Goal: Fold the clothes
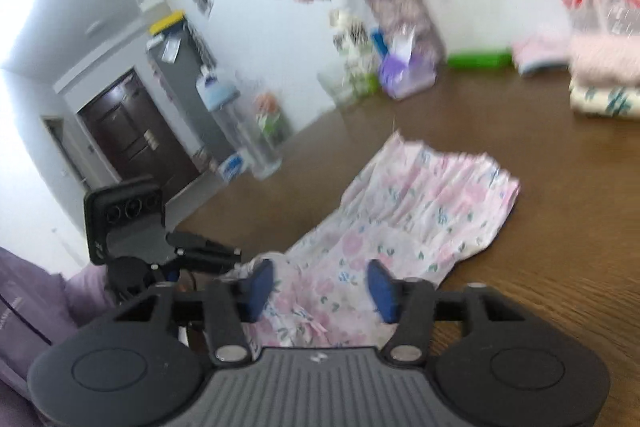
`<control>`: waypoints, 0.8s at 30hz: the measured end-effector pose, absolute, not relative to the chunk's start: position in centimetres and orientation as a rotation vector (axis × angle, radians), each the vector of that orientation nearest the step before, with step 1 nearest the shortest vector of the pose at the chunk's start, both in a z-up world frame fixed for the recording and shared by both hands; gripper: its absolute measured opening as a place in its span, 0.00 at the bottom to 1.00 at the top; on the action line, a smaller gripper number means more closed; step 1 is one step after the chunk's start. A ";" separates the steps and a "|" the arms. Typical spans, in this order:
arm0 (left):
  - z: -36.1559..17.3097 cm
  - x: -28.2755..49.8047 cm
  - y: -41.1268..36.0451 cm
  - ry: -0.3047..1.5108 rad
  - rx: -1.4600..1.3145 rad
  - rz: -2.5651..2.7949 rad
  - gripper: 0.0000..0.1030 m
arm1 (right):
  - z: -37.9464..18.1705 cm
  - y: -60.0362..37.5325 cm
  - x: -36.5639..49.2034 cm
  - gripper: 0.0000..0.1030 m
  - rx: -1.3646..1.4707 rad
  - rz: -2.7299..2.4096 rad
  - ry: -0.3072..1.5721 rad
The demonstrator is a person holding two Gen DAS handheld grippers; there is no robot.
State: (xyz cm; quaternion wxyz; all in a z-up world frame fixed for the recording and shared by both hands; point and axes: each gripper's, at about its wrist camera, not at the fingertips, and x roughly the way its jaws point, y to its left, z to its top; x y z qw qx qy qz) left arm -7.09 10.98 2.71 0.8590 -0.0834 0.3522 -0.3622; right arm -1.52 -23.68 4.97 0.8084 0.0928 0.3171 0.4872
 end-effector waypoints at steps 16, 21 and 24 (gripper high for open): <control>1.4 -9.3 7.9 0.691 -0.092 -0.539 0.57 | 3.7 -17.5 -7.2 0.15 0.071 0.874 0.553; 2.0 -9.1 9.3 0.705 -0.116 -0.546 0.59 | 0.9 -16.1 -6.6 0.17 0.038 0.789 0.662; 3.7 -10.9 11.0 0.629 -0.151 -0.630 0.62 | 1.0 -15.9 -6.6 0.17 0.030 0.775 0.672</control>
